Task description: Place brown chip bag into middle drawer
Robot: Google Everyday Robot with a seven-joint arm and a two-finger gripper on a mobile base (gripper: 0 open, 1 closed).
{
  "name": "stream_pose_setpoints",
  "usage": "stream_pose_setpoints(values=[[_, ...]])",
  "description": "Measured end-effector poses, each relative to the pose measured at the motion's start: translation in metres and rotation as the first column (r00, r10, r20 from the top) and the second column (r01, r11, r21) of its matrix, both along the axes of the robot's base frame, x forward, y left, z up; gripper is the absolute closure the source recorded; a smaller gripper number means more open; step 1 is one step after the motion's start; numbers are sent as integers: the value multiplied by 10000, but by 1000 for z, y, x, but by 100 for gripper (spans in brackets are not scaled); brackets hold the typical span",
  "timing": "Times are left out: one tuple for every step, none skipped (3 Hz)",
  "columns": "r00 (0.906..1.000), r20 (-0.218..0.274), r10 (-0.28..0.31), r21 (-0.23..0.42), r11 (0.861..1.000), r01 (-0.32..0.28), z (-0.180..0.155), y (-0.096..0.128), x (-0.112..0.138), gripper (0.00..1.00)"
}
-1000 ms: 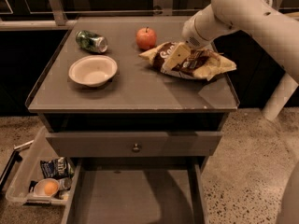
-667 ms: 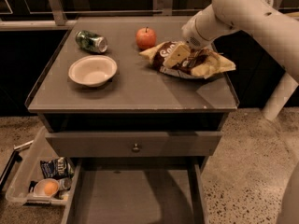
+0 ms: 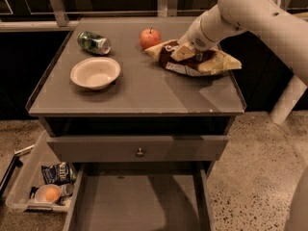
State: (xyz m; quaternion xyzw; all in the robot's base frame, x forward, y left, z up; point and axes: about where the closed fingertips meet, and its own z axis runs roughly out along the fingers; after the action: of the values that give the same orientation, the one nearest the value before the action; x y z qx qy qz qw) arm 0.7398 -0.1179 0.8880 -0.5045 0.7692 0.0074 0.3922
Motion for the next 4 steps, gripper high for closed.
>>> stream_pose_setpoints(values=[[10000,0,0,0,10000,0,0,0,0,89],[10000,-2,1,0,10000,-1,0,0,0,100],[10000,-2,2,0,10000,-2,0,0,0,100],[9998,-130,161,25,9999,-160,4,7,0,100]])
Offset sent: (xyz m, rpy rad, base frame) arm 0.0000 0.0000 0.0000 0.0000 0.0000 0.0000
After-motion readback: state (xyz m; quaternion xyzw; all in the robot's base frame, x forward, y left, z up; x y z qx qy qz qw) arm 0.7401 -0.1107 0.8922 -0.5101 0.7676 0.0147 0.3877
